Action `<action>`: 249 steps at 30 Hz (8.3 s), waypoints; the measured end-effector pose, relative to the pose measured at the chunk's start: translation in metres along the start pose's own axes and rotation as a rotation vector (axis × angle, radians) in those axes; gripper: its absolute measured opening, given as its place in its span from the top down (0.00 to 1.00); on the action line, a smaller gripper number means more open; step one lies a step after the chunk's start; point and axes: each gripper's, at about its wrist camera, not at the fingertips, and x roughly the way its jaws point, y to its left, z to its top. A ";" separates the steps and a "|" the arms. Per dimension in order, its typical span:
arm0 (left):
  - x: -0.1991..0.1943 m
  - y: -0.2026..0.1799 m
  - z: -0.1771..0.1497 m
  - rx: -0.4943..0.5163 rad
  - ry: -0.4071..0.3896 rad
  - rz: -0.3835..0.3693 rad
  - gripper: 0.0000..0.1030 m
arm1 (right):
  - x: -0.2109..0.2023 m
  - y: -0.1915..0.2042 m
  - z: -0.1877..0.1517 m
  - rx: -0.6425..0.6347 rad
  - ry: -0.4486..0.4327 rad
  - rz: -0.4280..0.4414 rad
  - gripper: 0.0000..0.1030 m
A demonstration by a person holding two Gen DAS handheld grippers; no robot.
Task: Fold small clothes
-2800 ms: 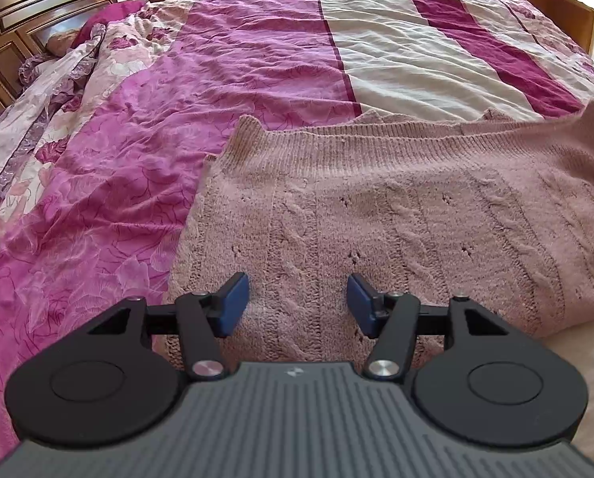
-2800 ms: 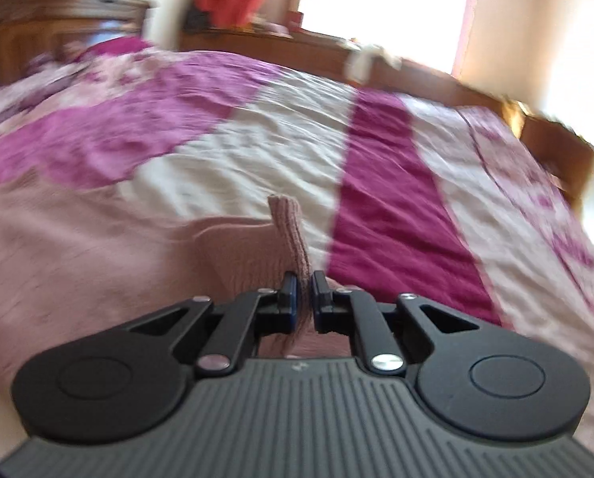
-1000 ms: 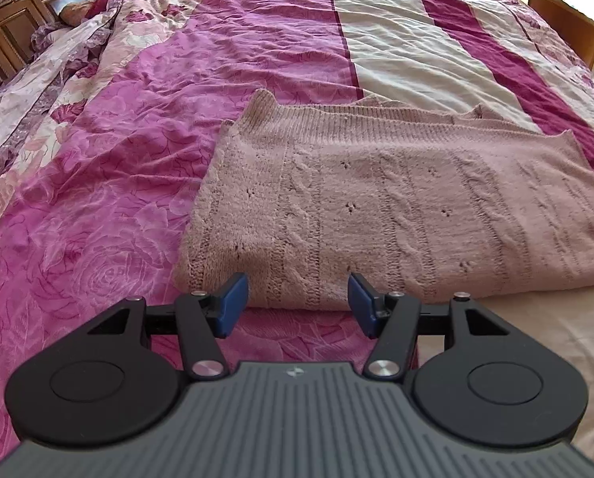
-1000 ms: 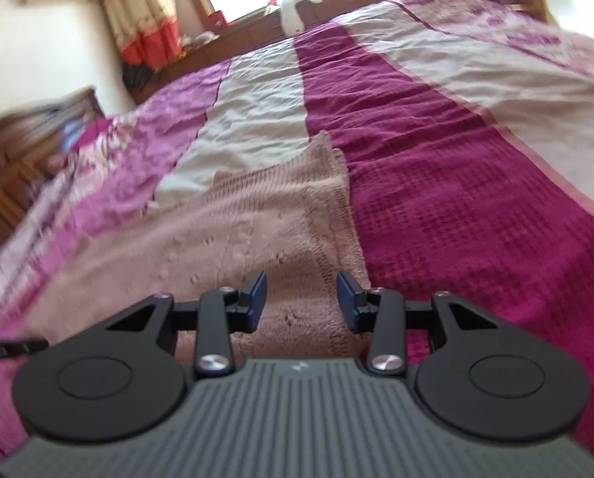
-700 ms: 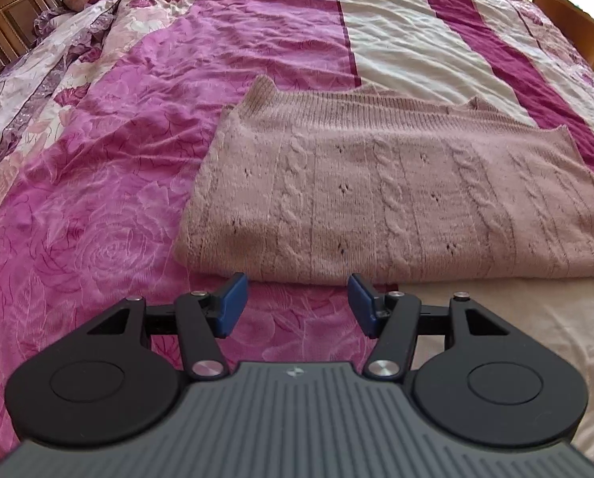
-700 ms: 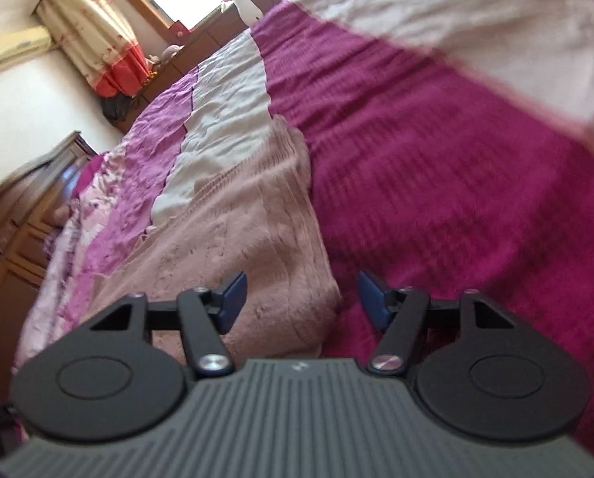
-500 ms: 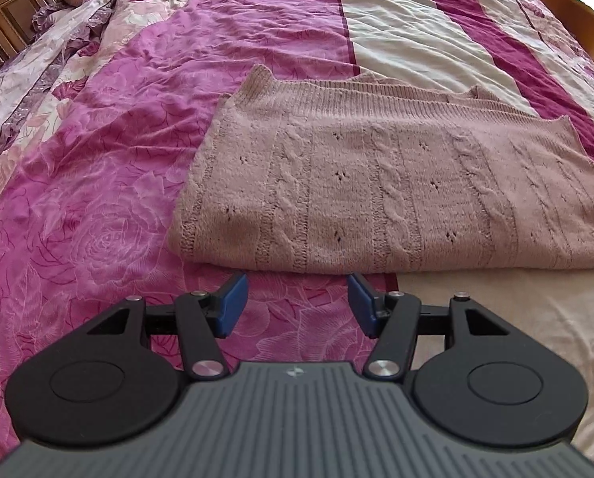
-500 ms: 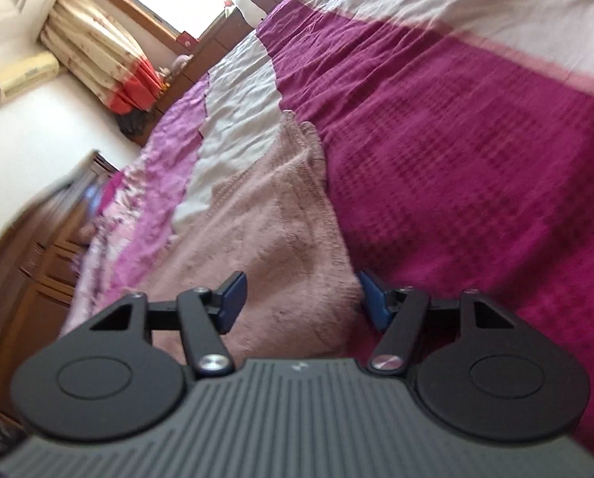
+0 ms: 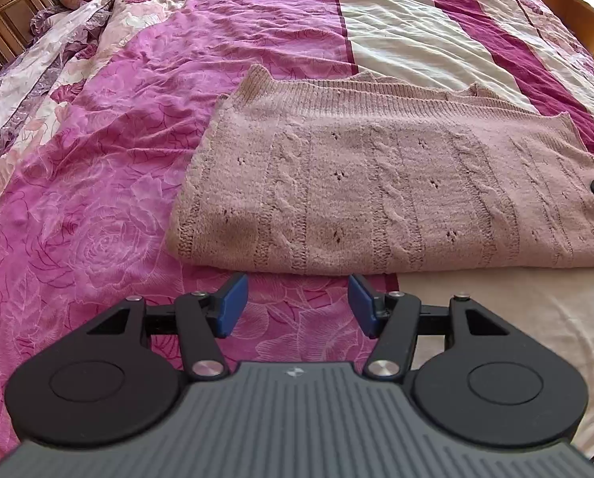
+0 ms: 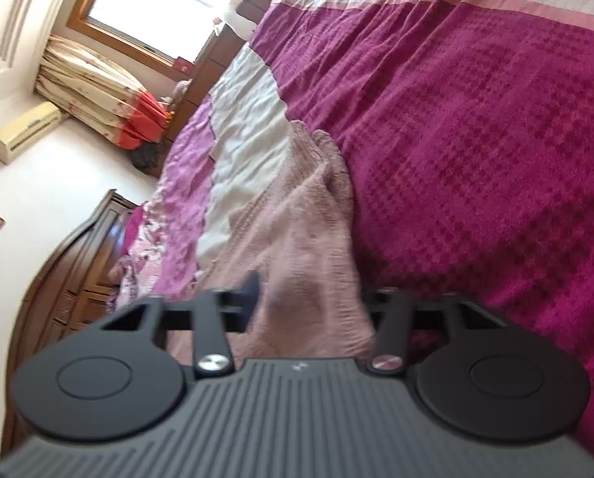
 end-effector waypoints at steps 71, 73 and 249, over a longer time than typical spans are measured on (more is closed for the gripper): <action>-0.009 0.127 0.005 -0.087 -0.040 0.085 0.38 | 0.121 0.262 -0.147 -0.563 0.279 0.180 0.75; -0.009 0.130 0.004 -0.094 -0.039 0.089 0.38 | 0.128 0.270 -0.161 -0.627 0.302 0.147 0.75; 0.075 0.135 0.063 -0.231 0.005 -0.351 0.11 | 0.082 0.153 -0.113 -0.414 0.207 0.040 0.28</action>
